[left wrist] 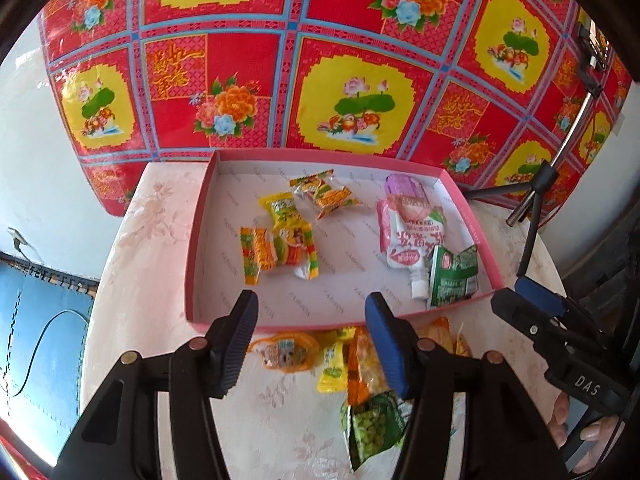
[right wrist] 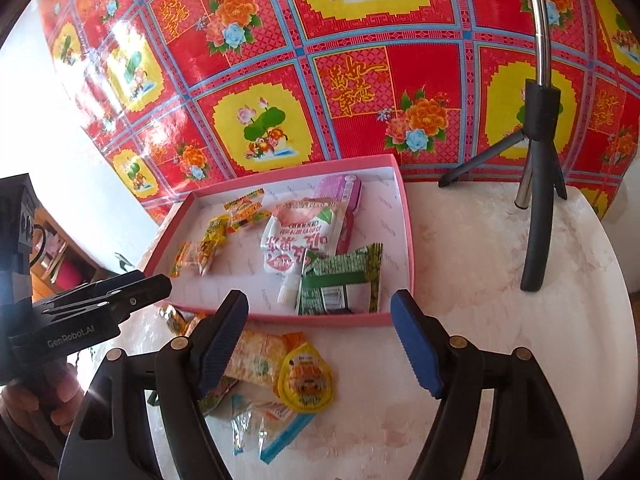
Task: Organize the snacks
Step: 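Withdraw both open tools from the box back to the remaining snacks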
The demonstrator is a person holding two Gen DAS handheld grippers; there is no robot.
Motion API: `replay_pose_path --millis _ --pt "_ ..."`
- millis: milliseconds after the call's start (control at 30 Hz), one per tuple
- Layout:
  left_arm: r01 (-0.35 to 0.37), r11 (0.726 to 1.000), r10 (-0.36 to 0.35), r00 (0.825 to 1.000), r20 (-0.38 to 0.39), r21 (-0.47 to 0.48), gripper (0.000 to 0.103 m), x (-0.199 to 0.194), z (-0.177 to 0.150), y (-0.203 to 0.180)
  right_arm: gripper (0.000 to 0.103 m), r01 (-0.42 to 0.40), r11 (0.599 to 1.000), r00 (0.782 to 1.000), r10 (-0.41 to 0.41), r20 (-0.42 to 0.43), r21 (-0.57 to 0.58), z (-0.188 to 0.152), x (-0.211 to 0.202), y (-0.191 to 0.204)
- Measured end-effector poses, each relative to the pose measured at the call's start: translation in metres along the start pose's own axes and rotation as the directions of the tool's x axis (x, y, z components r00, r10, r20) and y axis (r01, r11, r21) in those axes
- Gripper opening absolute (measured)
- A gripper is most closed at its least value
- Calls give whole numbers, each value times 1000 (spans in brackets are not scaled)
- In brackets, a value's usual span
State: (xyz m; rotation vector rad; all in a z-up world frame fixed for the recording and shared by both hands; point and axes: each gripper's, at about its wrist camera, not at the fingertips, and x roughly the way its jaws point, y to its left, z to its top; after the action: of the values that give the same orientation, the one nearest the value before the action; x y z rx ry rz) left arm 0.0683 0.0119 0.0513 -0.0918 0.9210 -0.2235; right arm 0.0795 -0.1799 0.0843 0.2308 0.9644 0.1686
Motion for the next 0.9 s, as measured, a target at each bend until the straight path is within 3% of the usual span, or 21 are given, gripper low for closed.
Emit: replay_pose_path --millis 900 --pt "-44 998 42 998 -49 -42 59 9 -37 19 76 -4 1000 998 5 -64 20 -27 -3 -6"
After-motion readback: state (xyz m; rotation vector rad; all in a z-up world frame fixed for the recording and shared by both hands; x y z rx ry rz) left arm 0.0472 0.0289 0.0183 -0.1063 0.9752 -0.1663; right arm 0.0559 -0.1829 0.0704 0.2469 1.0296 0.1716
